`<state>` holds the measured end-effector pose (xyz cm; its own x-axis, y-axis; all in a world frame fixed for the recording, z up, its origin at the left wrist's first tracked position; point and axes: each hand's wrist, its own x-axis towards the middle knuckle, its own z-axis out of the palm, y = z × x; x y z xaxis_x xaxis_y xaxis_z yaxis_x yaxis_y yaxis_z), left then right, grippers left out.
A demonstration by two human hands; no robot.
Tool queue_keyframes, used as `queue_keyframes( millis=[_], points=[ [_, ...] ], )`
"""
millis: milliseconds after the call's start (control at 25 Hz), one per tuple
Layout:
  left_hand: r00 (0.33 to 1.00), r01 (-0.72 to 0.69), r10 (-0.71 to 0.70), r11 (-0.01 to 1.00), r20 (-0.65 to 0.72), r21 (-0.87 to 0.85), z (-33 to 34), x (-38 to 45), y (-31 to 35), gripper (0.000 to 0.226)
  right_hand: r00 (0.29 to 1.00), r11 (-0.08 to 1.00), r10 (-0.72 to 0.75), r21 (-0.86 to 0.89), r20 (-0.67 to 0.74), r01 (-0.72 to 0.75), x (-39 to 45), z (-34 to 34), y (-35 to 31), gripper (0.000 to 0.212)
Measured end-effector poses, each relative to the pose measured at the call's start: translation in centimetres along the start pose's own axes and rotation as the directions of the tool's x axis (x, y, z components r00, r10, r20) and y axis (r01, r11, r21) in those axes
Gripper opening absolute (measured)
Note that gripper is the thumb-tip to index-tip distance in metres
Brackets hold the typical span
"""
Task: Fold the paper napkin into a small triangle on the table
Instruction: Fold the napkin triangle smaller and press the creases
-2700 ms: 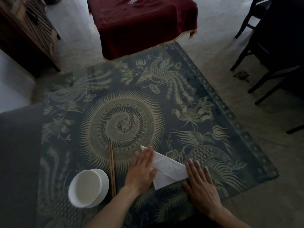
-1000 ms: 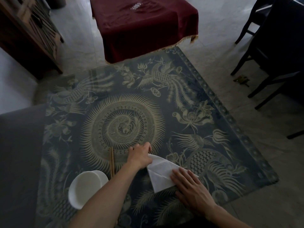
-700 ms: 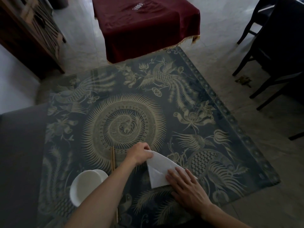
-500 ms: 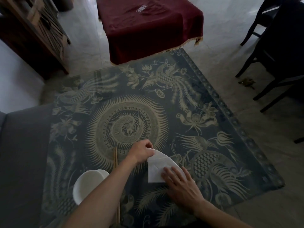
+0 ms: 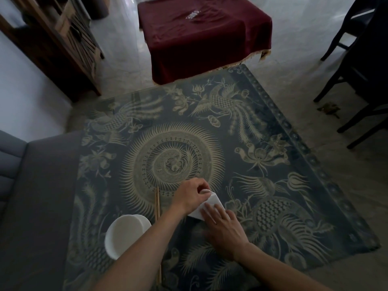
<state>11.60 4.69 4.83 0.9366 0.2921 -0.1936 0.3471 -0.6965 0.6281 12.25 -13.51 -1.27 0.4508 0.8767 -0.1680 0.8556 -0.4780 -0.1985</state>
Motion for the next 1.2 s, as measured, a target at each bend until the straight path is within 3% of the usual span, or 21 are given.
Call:
queue_keyframes(
  millis=[320, 520, 800, 1000, 1200],
  points=[
    [0.989, -0.112, 0.12, 0.989, -0.09, 0.093, 4.7, -2.6, 1.0, 0.004, 0.972, 0.998, -0.047, 0.018, -0.23, 0.053, -7.1, 3.2, 3.7, 0.049],
    [0.994, -0.055, 0.07, 0.984, -0.084, 0.169, 8.0, -3.6, 0.9, 0.005, 0.961, 0.999, -0.035, 0.019, -0.273, 0.041, -8.8, 3.9, 4.6, 0.048],
    [0.999, -0.033, 0.042, 0.962, -0.026, 0.271, 9.9, -3.9, 0.8, 0.015, 0.976, 0.998, -0.059, 0.012, -0.211, 0.063, -9.4, 4.0, 5.0, 0.052],
    [0.991, -0.13, 0.128, 0.949, 0.025, 0.286, 10.4, -5.3, 0.2, 0.041, 0.98, 0.999, -0.024, 0.039, -0.199, 0.032, -9.7, 4.4, 4.8, 0.053],
    [0.959, -0.281, 0.277, 0.915, 0.054, 0.29, 9.6, -6.8, -0.7, 0.032, 0.976, 0.992, -0.012, 0.123, -0.216, 0.039, -10.4, 4.8, 5.7, 0.049]
  ],
)
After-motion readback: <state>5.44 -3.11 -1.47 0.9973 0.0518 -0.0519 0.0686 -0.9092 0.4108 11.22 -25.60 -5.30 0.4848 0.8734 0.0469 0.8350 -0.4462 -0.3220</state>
